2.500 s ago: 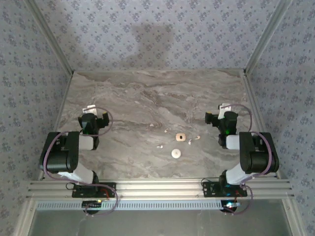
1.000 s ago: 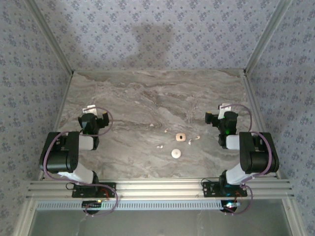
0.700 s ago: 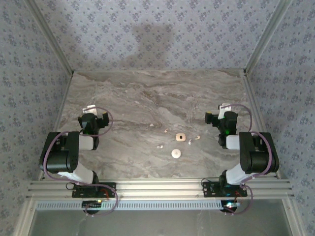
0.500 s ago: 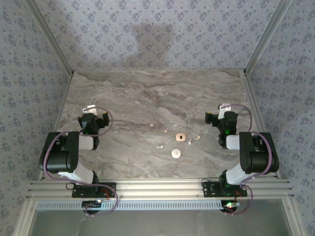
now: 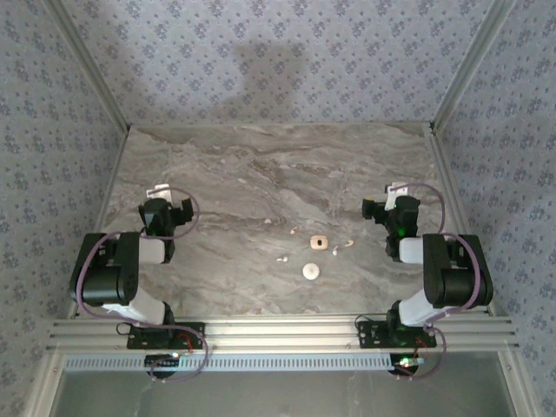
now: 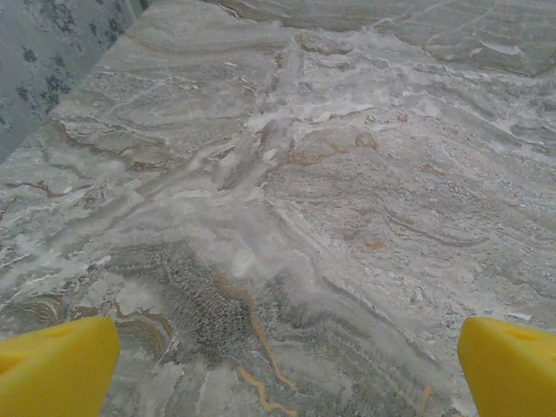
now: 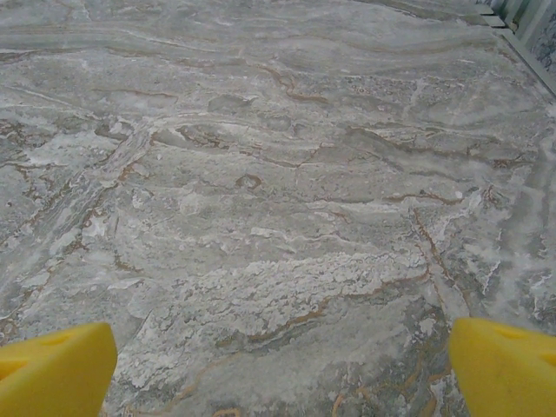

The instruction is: Insert wireless bluetooth earbuds into charging case

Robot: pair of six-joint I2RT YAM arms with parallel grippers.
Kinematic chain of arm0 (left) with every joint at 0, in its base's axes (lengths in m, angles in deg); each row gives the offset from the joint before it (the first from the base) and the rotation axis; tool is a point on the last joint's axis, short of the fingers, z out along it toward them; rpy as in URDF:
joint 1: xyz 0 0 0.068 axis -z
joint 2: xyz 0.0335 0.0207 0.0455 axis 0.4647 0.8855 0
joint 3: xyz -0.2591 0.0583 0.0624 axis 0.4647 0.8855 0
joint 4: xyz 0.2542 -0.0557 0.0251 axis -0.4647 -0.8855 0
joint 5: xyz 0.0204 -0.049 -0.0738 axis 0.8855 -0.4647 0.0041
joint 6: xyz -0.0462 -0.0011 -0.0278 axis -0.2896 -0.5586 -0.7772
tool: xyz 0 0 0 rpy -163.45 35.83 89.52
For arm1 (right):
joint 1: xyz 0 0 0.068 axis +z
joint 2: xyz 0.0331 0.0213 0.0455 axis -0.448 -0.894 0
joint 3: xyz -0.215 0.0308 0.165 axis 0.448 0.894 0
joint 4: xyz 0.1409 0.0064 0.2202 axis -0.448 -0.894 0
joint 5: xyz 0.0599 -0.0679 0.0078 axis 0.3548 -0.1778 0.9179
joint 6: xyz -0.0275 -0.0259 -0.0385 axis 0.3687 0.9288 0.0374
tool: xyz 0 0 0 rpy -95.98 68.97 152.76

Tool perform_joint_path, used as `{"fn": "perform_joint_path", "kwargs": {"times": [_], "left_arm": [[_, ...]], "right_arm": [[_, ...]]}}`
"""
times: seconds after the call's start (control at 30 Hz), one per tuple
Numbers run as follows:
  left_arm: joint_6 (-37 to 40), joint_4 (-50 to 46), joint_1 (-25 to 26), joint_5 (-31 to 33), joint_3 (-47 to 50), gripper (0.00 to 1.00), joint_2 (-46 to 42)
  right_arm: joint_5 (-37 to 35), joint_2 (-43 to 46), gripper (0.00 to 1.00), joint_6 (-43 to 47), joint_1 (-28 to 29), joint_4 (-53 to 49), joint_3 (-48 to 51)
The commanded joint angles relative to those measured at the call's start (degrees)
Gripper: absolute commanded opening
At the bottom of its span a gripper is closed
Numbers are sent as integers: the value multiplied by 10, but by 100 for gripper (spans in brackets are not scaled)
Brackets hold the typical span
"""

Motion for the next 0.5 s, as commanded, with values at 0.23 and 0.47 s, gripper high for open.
{"fn": "perform_joint_path", "kwargs": {"times": [0.23, 0.47], "left_arm": [[-61, -448, 19, -47, -221, 90, -105], [-120, -639, 72, -112, -319, 80, -97]], "right_arm": [[4, 133, 100, -110, 22, -598, -280], [4, 119, 100, -250, 146, -871, -394]]}}
